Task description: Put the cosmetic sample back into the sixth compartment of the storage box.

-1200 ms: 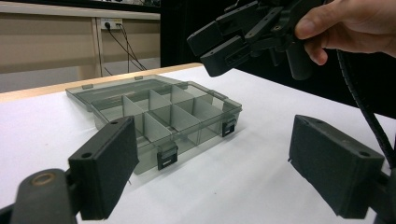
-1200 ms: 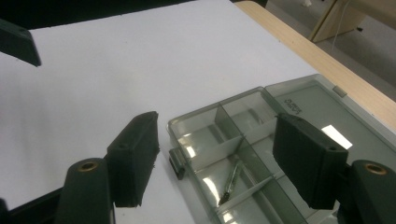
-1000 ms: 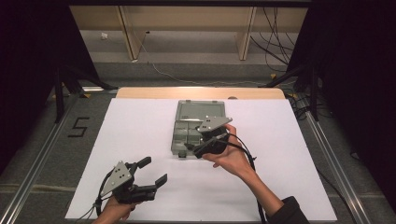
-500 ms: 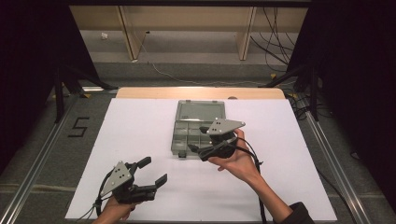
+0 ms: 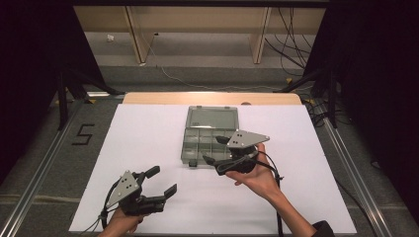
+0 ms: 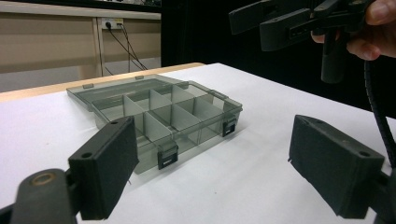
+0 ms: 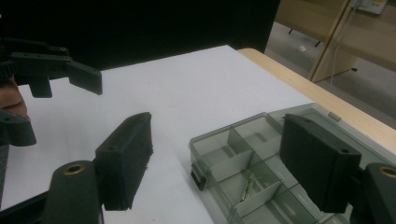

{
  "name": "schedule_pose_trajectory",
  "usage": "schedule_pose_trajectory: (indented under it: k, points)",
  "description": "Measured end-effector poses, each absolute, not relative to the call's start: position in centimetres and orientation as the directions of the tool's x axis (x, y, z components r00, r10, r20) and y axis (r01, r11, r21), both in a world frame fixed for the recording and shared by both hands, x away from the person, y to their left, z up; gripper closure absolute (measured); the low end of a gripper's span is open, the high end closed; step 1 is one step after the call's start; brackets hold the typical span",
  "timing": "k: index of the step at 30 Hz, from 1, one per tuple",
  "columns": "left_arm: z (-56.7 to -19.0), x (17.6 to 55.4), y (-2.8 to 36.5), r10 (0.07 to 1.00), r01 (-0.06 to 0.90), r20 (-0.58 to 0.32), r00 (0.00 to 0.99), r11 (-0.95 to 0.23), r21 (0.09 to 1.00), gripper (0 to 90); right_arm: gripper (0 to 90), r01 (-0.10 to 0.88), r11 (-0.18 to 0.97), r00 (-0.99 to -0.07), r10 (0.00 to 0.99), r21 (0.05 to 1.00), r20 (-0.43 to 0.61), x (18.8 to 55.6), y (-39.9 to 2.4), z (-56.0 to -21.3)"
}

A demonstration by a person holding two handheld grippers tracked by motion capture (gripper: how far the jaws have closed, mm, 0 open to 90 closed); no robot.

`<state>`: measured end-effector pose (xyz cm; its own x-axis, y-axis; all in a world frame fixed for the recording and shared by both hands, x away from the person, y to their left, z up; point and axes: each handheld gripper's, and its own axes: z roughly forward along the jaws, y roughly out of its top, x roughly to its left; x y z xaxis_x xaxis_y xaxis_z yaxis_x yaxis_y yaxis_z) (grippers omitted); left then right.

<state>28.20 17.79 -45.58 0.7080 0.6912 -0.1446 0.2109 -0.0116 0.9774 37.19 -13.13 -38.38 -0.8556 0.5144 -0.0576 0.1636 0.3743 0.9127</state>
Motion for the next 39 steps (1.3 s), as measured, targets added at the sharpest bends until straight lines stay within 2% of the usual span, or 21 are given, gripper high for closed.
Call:
schedule_pose_trajectory:
  k: [11,21,39]
  points:
    - [-45.6,28.2,17.8,0.691,0.211,-0.144,0.709,-0.013,0.977,15.0,26.5,0.145,0.354,-0.860,0.507,0.924,-0.060,36.3,-13.6,-38.6]
    - [-45.6,28.3,17.8,0.685,0.205,-0.144,0.714,-0.007,0.979,15.0,20.6,0.150,0.289,-0.852,0.524,0.945,-0.025,35.3,-14.5,-38.9]
    - [-45.6,28.3,17.8,0.686,0.203,-0.142,0.714,-0.008,0.979,15.0,17.9,0.151,0.223,-0.832,0.555,0.963,0.002,34.4,-16.5,-39.7]
